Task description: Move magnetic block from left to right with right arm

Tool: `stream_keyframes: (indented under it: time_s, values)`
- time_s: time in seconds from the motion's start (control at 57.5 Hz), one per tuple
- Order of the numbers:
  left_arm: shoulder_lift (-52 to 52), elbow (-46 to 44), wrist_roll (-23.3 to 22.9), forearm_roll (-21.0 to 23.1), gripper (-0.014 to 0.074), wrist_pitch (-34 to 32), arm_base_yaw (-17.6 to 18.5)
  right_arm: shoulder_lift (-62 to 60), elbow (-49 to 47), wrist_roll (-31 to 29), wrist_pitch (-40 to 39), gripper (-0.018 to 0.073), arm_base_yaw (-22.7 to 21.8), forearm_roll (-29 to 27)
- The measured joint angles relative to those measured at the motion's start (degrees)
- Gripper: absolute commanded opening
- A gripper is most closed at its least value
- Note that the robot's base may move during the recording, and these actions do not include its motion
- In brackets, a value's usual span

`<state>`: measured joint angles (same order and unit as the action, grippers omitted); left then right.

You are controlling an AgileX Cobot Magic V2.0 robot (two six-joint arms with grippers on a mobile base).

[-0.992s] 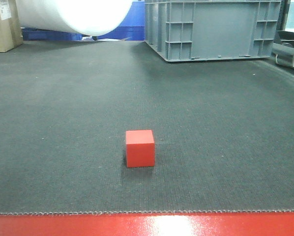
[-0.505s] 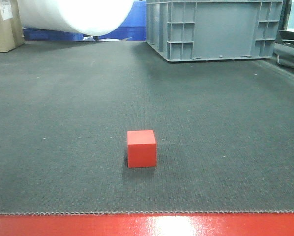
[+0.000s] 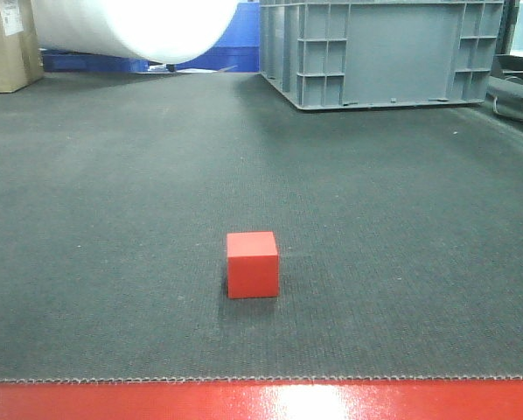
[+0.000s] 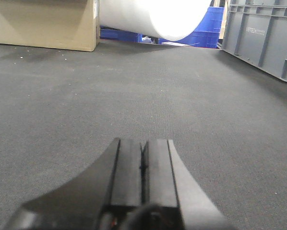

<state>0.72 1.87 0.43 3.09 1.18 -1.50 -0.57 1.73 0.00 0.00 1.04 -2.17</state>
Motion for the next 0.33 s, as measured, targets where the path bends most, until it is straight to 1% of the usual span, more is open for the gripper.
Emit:
stream_keyframes:
  time_s: [0.331]
  values:
    - [0.0, 0.0, 0.0, 0.0, -0.0126, 0.0, 0.0, 0.0, 0.0, 0.0, 0.0, 0.0067, 0.0, 0.1]
